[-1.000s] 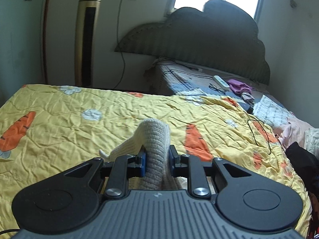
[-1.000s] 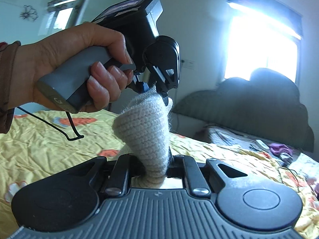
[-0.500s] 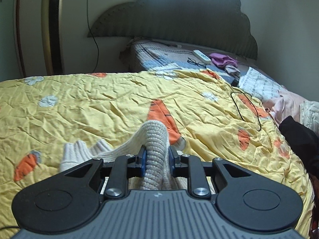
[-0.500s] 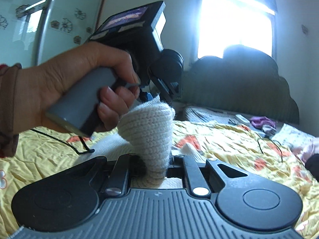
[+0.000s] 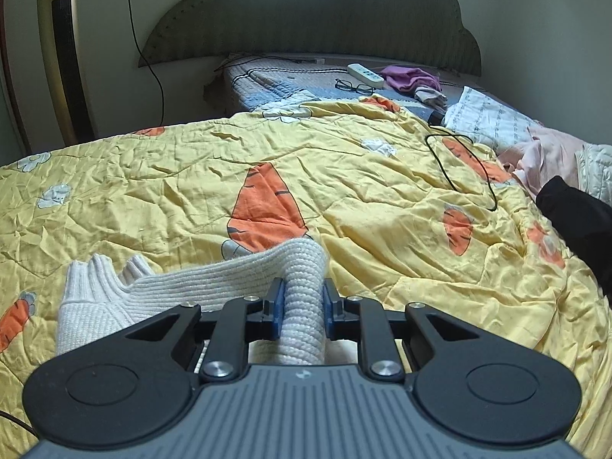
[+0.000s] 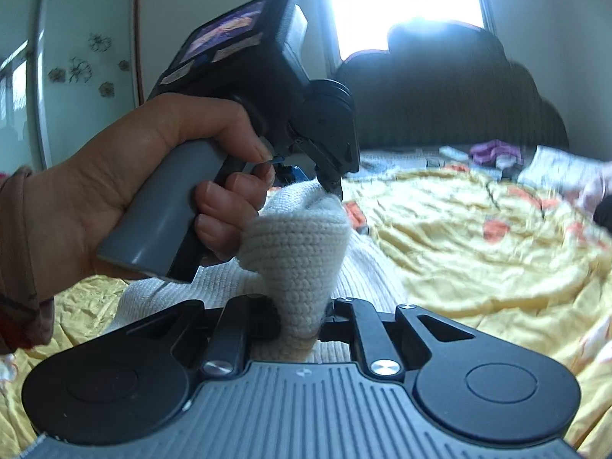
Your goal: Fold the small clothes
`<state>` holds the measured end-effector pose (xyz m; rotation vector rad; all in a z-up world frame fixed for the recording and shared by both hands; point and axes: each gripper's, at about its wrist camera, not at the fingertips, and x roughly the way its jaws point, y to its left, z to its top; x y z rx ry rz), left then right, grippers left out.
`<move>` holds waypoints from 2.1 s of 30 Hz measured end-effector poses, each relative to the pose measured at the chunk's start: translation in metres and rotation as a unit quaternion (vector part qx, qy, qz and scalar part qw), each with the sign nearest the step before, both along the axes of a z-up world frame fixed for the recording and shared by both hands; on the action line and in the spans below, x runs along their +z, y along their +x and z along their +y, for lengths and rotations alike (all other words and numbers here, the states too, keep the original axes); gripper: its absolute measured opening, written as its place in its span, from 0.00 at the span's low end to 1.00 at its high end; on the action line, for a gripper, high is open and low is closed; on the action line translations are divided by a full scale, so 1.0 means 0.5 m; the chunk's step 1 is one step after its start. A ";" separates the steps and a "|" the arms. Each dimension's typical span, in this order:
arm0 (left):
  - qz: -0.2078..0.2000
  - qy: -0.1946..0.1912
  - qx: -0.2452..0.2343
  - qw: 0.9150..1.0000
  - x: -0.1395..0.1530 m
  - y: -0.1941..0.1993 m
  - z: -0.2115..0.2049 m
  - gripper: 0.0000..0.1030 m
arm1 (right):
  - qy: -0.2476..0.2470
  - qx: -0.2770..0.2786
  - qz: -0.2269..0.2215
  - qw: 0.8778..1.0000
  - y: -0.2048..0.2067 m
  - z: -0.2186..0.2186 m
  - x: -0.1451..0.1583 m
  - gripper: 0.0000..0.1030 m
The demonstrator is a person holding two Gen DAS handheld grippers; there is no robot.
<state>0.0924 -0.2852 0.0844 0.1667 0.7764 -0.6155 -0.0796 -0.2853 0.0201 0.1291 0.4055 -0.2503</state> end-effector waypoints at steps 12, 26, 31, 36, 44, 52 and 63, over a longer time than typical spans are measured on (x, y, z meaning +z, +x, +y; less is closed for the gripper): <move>0.003 0.013 -0.016 1.000 -0.010 -0.007 -0.016 0.23 | 0.100 -0.003 0.015 0.995 -0.002 -0.042 -0.024 0.19; -0.036 -0.034 -0.024 0.999 0.058 -0.033 0.087 0.78 | 0.229 -0.003 0.018 0.973 -0.002 -0.107 -0.027 0.47; -0.060 -0.012 0.016 0.998 0.051 -0.061 0.185 0.78 | 0.316 -0.001 -0.004 0.949 0.009 -0.154 -0.021 0.60; -0.063 0.000 0.061 0.996 0.021 -0.076 0.291 0.78 | 0.277 -0.015 0.012 0.961 0.026 -0.155 -0.010 0.26; 0.012 -0.061 0.077 0.995 -0.045 -0.064 0.436 0.78 | 0.152 0.020 0.072 0.985 0.028 -0.175 0.032 0.98; 0.177 -0.211 0.057 0.960 -0.119 -0.018 0.495 0.80 | 0.188 0.099 0.151 0.965 0.140 -0.233 -0.009 0.95; 0.158 -0.220 0.053 0.961 -0.154 -0.004 0.458 0.76 | 0.388 0.177 0.134 0.894 0.227 -0.297 -0.098 0.76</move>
